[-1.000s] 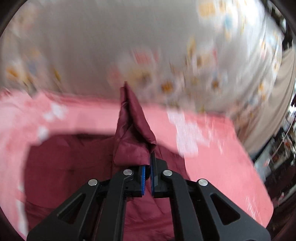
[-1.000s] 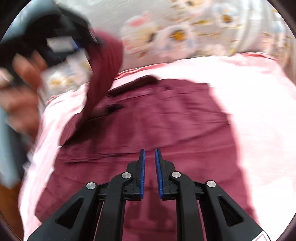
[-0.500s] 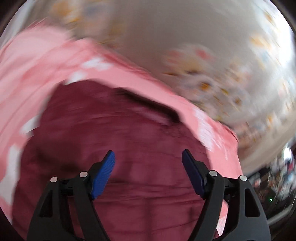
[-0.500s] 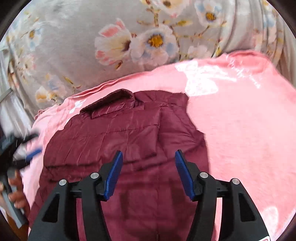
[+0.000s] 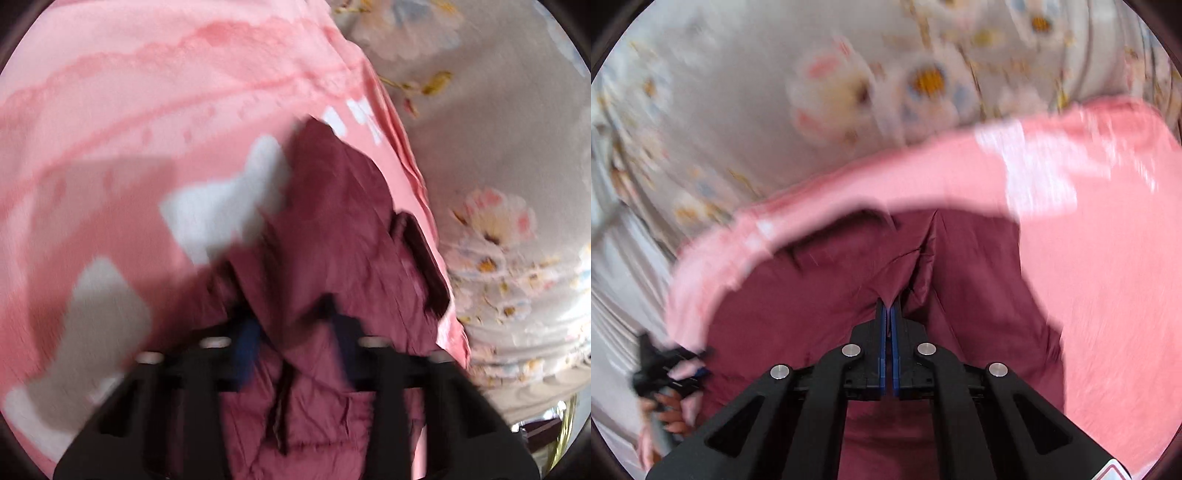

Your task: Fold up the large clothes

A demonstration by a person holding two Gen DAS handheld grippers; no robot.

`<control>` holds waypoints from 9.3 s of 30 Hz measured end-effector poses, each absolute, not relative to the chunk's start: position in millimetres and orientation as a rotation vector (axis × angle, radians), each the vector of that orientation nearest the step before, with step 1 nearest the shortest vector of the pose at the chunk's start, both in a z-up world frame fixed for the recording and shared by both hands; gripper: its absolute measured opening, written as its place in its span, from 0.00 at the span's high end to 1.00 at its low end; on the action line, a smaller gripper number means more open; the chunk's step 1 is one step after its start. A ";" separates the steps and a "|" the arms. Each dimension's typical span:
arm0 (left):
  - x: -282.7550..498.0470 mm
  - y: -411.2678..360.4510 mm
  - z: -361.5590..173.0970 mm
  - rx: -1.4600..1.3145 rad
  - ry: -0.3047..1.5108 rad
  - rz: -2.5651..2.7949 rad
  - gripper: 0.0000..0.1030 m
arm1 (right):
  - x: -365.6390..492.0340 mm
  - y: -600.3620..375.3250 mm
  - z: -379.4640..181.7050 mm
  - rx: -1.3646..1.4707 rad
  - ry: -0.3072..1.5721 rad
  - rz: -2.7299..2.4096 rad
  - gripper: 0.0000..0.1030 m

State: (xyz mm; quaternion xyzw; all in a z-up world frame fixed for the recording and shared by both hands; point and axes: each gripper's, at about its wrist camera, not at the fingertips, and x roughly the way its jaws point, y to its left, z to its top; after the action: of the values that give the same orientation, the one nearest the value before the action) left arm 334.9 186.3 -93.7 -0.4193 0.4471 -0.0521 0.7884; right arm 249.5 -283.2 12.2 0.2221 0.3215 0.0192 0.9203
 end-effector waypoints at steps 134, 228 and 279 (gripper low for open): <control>416.8 25.0 -54.3 -0.091 0.864 -0.221 0.75 | 366.6 -253.2 -45.0 0.370 0.840 0.060 0.81; 501.4 -19.0 -29.4 0.056 0.879 -0.064 0.69 | 464.1 -217.2 -57.2 0.139 0.935 -0.005 1.00; 97.8 207.8 -63.0 -0.332 0.985 -0.098 0.51 | -36.1 -302.2 -73.0 0.655 0.789 -0.046 0.84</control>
State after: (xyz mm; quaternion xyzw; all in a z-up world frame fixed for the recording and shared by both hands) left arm 97.8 207.8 -63.0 -0.1584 0.4706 -0.0469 0.8667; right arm -36.1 -302.2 -73.0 0.3135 0.3775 -0.0218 0.8710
